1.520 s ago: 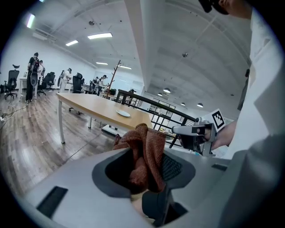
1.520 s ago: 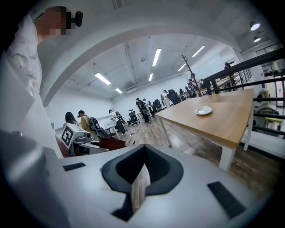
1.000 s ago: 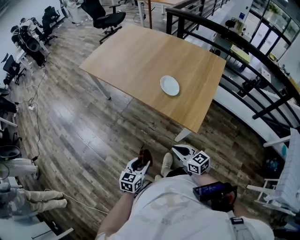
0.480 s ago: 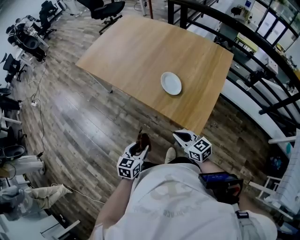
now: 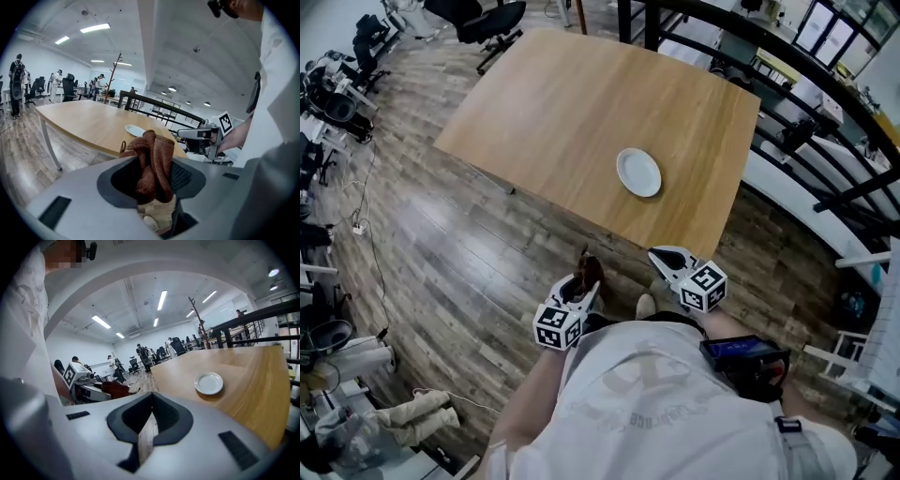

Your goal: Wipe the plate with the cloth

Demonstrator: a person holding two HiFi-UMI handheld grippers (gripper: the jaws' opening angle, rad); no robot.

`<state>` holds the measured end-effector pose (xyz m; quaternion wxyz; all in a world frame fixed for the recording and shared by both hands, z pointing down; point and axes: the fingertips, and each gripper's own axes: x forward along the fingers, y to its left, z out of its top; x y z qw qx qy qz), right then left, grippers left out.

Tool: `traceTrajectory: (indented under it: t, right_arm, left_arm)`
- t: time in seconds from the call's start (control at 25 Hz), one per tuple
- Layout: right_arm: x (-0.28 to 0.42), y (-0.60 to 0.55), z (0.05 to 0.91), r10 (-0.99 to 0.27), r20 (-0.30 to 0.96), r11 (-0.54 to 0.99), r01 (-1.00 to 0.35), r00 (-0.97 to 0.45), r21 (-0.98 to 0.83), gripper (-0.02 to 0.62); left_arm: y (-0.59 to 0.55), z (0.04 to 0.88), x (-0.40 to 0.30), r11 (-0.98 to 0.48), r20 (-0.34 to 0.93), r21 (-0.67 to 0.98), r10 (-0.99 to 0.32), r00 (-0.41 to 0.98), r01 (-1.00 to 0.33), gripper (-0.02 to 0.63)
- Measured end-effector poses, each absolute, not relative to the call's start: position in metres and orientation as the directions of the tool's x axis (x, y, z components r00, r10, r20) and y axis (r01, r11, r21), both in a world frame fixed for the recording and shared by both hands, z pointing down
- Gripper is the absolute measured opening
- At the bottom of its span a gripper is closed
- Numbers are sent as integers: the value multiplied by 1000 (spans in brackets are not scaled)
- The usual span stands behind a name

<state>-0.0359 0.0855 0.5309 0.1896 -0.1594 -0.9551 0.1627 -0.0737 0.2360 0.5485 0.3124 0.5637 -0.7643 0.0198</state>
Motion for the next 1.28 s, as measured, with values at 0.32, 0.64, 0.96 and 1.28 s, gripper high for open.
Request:
traceTrajectory:
  t: [0.32, 0.64, 0.96, 1.28]
  right_arm:
    - [-75, 67, 533, 177, 356, 935, 45, -918, -351, 12]
    - [-112, 65, 533, -31, 366, 931, -160, -930, -327, 12]
    - [-110, 57, 552, -123, 417, 895, -282, -901, -344, 12]
    - [-106, 0, 550, -197, 391, 863, -348, -899, -366, 12]
  left_arm:
    - [212, 551, -149, 184, 478, 319, -878, -10, -930, 169]
    - [206, 552, -214, 5, 459, 324, -875, 153, -946, 169]
    - [182, 566, -238, -51, 480, 357, -847, 230, -933, 169]
    - [108, 556, -227, -161, 499, 325, -808, 313, -932, 169]
